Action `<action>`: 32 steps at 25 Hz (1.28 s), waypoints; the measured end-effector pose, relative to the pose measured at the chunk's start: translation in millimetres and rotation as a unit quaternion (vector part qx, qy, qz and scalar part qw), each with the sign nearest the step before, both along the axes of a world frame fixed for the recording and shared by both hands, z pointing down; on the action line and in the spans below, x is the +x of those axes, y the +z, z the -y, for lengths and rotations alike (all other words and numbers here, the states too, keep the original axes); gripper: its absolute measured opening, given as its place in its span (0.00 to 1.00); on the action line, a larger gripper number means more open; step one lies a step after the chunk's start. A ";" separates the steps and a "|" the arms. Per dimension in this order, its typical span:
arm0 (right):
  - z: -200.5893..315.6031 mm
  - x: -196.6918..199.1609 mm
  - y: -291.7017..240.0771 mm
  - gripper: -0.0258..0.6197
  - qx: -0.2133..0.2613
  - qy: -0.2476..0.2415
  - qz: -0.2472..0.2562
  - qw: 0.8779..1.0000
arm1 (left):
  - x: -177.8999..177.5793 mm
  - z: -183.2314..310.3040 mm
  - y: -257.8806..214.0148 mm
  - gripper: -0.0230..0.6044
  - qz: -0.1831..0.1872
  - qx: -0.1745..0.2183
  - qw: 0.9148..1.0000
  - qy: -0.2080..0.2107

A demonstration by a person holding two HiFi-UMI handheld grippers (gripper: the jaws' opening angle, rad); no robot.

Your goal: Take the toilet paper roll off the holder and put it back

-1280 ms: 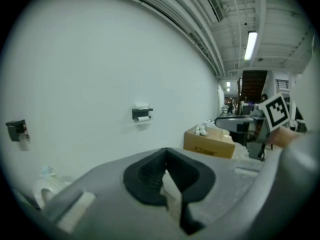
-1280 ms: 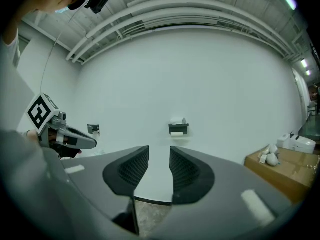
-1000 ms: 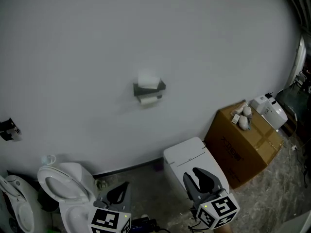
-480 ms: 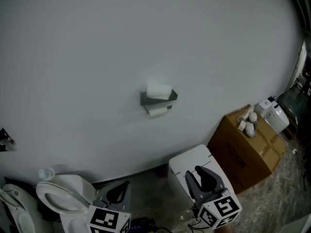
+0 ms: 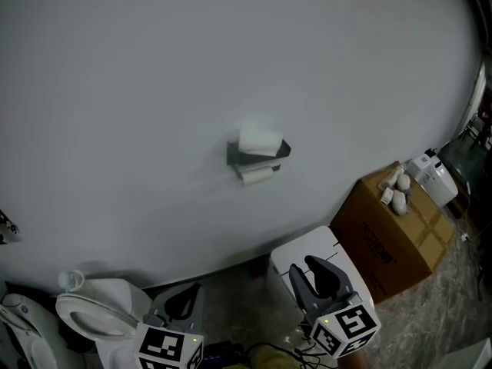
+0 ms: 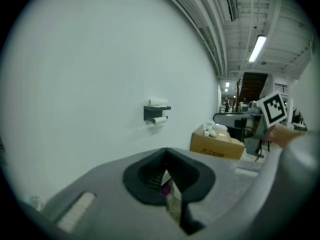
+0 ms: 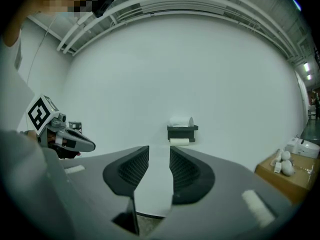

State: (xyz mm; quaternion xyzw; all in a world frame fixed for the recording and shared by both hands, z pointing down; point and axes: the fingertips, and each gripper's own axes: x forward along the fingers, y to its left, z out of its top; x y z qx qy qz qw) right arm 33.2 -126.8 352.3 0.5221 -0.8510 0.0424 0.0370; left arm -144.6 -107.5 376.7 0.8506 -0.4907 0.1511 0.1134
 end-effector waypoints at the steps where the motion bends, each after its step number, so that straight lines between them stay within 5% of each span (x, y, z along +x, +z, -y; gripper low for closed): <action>1: 2.2 -0.6 0.4 0.22 -0.001 0.000 0.000 1.000 | -1.0 1.8 0.5 0.03 -0.001 -0.001 1.000 -0.001; 32: 185.8 8.8 -36.9 0.34 0.047 -0.096 -0.063 0.992 | 3.7 121.0 -8.3 0.03 -0.007 0.004 0.997 -0.081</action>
